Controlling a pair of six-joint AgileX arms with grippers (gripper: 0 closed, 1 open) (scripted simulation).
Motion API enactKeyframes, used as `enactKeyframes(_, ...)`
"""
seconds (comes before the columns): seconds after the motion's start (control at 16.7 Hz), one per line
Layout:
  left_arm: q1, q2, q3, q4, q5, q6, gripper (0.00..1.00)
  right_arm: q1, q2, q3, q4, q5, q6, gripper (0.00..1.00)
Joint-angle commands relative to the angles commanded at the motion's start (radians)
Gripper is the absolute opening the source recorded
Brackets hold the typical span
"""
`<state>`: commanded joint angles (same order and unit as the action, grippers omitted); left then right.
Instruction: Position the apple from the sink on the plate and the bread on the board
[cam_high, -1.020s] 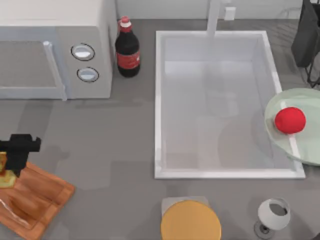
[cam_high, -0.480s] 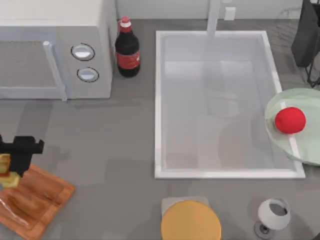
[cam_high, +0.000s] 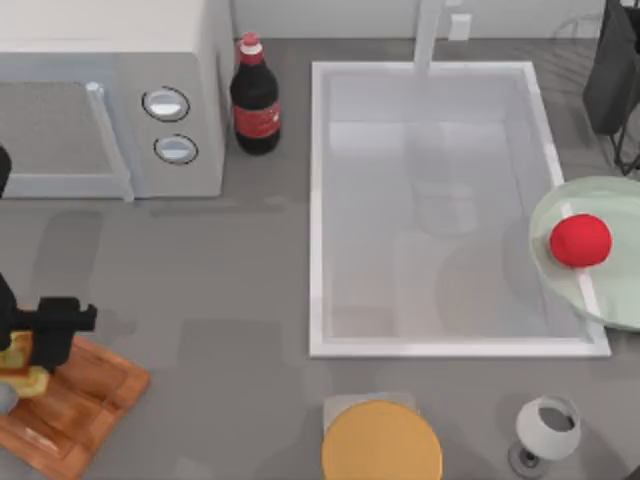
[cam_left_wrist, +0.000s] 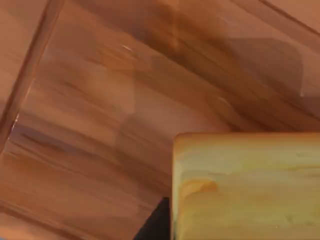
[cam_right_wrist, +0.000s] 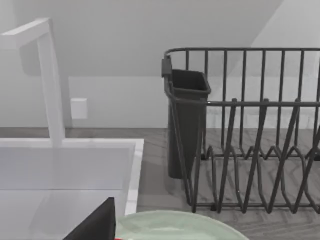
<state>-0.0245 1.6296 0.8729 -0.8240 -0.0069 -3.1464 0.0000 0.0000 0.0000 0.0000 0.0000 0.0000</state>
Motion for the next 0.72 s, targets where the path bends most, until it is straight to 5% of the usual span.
enactKeyframes(0.24, 0.0, 0.002, -0.002, 0.001, 0.0, 0.0, 0.0, 0.0, 0.0, 0.0, 0.0, 0.0, 0.0, 1.0)
enactKeyframes(0.72, 0.0, 0.002, -0.002, 0.001, 0.0, 0.0, 0.6, 0.0, 0.0, 0.0, 0.0, 0.0, 0.0, 1.0)
